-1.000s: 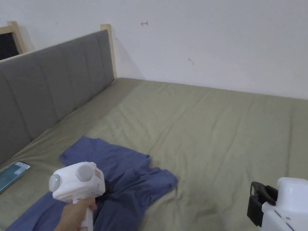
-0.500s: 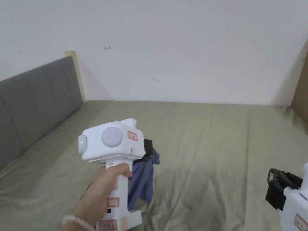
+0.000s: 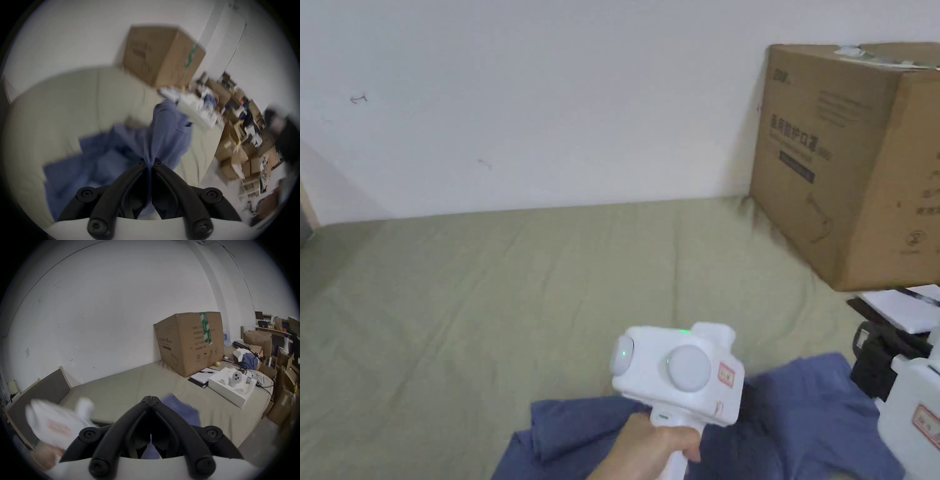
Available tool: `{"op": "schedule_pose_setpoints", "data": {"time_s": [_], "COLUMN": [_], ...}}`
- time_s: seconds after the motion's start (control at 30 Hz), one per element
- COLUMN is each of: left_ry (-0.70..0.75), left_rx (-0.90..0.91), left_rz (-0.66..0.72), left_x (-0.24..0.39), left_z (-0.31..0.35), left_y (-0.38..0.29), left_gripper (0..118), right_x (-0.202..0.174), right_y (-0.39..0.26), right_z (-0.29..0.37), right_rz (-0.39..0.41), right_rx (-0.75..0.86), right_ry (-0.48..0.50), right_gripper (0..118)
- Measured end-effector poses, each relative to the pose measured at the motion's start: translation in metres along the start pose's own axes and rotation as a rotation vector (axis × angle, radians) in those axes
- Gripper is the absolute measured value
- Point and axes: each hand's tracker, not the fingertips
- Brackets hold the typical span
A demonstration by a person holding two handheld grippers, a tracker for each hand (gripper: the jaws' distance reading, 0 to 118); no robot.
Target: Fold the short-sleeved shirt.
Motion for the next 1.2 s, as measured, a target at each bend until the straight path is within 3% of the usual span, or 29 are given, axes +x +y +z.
{"op": "schedule_pose_setpoints", "data": {"time_s": [0.13, 0.3, 0.33, 0.37, 0.4, 0.43, 0.47, 0.5, 0.6, 0.63, 0.67, 0.7, 0.73, 0.77, 0.83, 0.97, 1.07, 1.2], "left_ry": [0.037, 0.024, 0.003, -0.011, -0.003, 0.009, 0.007, -0.024, -0.024, -0.028, -0.016, 0.028, 0.081, 0.174, 0.311, 0.227, 0.292, 0.318], "left_rx": [-0.214, -0.173, -0.177, -0.165, -0.149, -0.124, -0.073, -0.010, 0.078, 0.108, 0.145, 0.185, 0.207, 0.217, 0.213, 0.165, 0.190, 0.171], "left_rz": [-0.051, 0.015, -0.004, -0.048, -0.065, -0.065, -0.062, -0.050, 0.070, 0.117, 0.152, 0.186, 0.190, 0.191, 0.203, 0.383, 0.385, 0.428], "left_x": [0.002, -0.003, -0.004, -0.003, -0.001, 0.001, -0.006, -0.011, -0.040, -0.053, -0.062, -0.074, -0.085, -0.095, -0.113, -0.162, -0.181, -0.217], "left_z": [-0.079, -0.076, -0.067, -0.061, -0.052, -0.041, -0.025, -0.007, 0.039, 0.054, 0.066, 0.079, 0.084, 0.091, 0.097, 0.100, 0.105, 0.108], "left_y": [-0.057, -0.054, -0.050, -0.047, -0.045, -0.043, -0.044, -0.044, -0.049, -0.054, -0.060, -0.069, -0.078, -0.089, -0.114, -0.149, -0.138, -0.083], "left_gripper": [2, 6, 15, 36, 74, 98, 110, 111, 110, 103, 85, 44, 15, 5, 0, 0, 0, 34], "right_x": [0.015, 0.025, 0.024, 0.024, 0.023, 0.022, 0.019, 0.016, 0.004, 0.000, -0.004, -0.009, -0.014, -0.019, -0.029, -0.046, -0.055, -0.062], "right_y": [-0.009, -0.017, -0.018, -0.019, -0.020, -0.021, -0.022, -0.022, -0.026, -0.028, -0.030, -0.032, -0.034, -0.037, -0.043, -0.056, -0.064, -0.071], "right_z": [-0.006, -0.014, -0.017, -0.019, -0.021, -0.022, -0.023, -0.024, -0.028, -0.029, -0.030, -0.032, -0.033, -0.034, -0.036, -0.047, -0.058, -0.070], "right_rz": [0.005, -0.003, -0.005, -0.009, -0.015, -0.018, -0.017, -0.009, 0.017, 0.023, 0.027, 0.033, 0.040, 0.049, 0.068, 0.089, 0.103, 0.133], "right_rx": [-0.044, -0.084, -0.093, -0.101, -0.110, -0.115, -0.118, -0.124, -0.142, -0.147, -0.152, -0.159, -0.165, -0.171, -0.184, -0.215, -0.258, -0.287], "right_ry": [-0.033, -0.039, -0.043, -0.043, -0.036, -0.023, -0.015, -0.009, 0.013, 0.028, 0.037, 0.049, 0.061, 0.074, 0.091, 0.120, 0.141, 0.144], "right_gripper": [0, 0, 0, 0, 0, 0, 0, 0, 0, 0, 0, 0, 0, 0, 0, 0, 0, 0]}}
